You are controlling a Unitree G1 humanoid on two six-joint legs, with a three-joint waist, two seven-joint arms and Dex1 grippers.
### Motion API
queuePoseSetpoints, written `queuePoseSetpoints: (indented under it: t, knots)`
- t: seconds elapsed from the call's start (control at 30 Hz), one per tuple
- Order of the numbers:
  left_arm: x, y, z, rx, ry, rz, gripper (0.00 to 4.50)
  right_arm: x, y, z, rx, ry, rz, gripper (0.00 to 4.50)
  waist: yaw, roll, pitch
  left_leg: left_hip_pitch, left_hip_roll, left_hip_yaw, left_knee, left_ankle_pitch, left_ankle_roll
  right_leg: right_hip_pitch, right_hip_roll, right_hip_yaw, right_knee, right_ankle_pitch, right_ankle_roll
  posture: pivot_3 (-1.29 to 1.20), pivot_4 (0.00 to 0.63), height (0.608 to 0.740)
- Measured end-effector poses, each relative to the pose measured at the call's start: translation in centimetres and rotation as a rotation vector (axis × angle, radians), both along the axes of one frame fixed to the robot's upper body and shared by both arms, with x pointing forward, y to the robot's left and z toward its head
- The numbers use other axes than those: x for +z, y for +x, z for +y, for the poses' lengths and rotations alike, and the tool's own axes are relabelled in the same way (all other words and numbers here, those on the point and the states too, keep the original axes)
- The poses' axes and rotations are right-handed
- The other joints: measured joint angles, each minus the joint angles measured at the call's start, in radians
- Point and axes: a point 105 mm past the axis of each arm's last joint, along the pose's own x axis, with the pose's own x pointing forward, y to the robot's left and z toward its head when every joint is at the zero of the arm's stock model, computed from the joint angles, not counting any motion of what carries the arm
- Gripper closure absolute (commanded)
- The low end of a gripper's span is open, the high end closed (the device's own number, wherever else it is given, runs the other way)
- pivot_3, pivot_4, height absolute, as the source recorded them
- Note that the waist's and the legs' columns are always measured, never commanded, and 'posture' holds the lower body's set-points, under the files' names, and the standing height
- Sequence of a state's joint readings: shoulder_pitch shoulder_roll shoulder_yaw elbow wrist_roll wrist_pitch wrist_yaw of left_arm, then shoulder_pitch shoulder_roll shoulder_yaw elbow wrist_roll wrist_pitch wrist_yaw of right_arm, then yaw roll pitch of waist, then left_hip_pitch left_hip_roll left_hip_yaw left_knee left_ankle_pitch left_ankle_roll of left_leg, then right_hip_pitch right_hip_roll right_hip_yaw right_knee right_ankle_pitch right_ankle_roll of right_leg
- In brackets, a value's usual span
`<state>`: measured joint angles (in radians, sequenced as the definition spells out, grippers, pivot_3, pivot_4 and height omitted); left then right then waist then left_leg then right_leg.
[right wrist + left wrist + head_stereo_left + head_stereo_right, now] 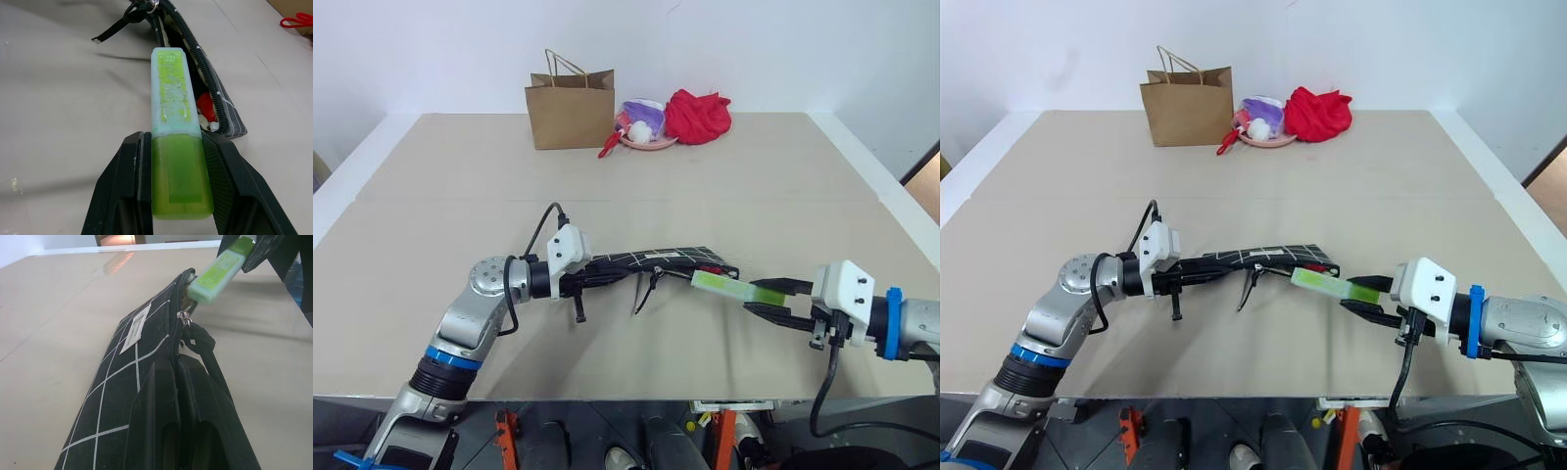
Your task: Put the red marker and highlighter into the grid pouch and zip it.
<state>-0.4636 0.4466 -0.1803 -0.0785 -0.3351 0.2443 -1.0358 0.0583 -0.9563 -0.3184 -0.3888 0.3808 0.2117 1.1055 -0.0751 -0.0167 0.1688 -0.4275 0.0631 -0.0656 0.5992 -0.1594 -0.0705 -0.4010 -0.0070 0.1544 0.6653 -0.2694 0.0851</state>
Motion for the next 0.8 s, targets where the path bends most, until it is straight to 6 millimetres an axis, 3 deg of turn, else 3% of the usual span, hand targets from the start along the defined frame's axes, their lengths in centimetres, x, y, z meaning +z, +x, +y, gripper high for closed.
queuePoseSetpoints:
  t: [0.8]
  knots:
    - [0.1,-0.2,-0.4,-0.006,-0.013,0.001,4.50,1.2,2.6,1.4,-0.049,0.063,0.039,3.42,0.000,0.000,0.000,0.000,0.000,0.000,0.000,0.000,0.000,0.000,0.000,0.000,0.000,0.001,0.002,0.00,0.150,0.740]
